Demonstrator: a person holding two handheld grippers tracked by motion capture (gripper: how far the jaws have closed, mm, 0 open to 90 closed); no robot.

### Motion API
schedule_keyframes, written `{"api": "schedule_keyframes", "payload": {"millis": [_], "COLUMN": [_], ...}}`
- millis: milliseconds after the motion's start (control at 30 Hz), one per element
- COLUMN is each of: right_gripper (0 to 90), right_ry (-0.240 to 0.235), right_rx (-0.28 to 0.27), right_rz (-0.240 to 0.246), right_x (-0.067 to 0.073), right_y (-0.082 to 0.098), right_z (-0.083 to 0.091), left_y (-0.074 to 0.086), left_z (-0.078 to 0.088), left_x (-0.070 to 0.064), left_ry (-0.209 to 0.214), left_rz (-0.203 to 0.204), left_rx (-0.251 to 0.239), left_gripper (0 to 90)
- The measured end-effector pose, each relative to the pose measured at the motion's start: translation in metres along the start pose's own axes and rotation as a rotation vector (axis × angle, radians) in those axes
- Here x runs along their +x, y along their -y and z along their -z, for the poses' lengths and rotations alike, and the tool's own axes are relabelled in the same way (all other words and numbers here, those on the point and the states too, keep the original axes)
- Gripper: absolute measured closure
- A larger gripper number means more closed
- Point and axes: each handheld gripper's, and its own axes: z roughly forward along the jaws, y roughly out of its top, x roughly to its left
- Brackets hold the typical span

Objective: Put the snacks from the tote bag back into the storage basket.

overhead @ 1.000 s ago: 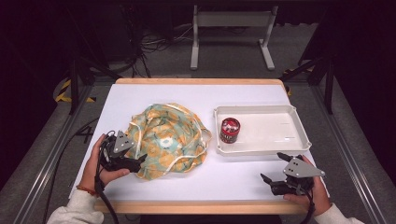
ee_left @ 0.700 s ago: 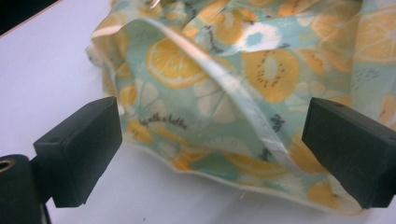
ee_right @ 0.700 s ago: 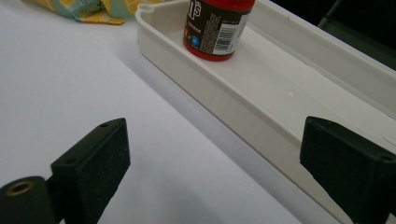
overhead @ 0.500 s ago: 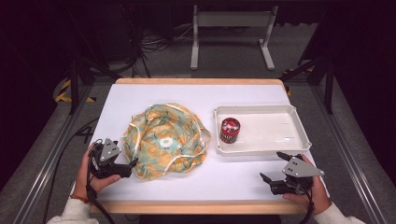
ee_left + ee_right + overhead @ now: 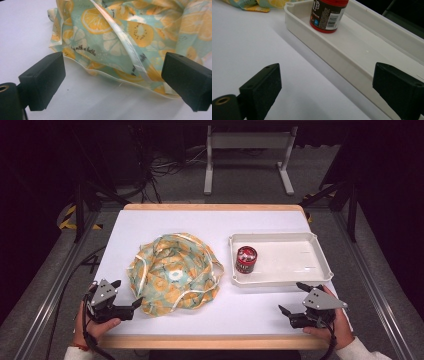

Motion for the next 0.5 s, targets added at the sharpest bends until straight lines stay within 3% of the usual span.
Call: {"api": "schedule_keyframes", "payload": {"millis": [500], "right_gripper": [9.1], "right_ry": [0.002], "right_rx": [-0.002], "right_rz": [-0.009], "right_x": [-0.0012], "right_y": [0.0009], "right_z": [0.0009], "left_y": [0.0000], "left_z": [0.0021], "left_x": [-0.0012], "left_ry": [0.007], "left_rz": [0.027], "left_rx": [-0.036], "left_gripper": [4.6]}}
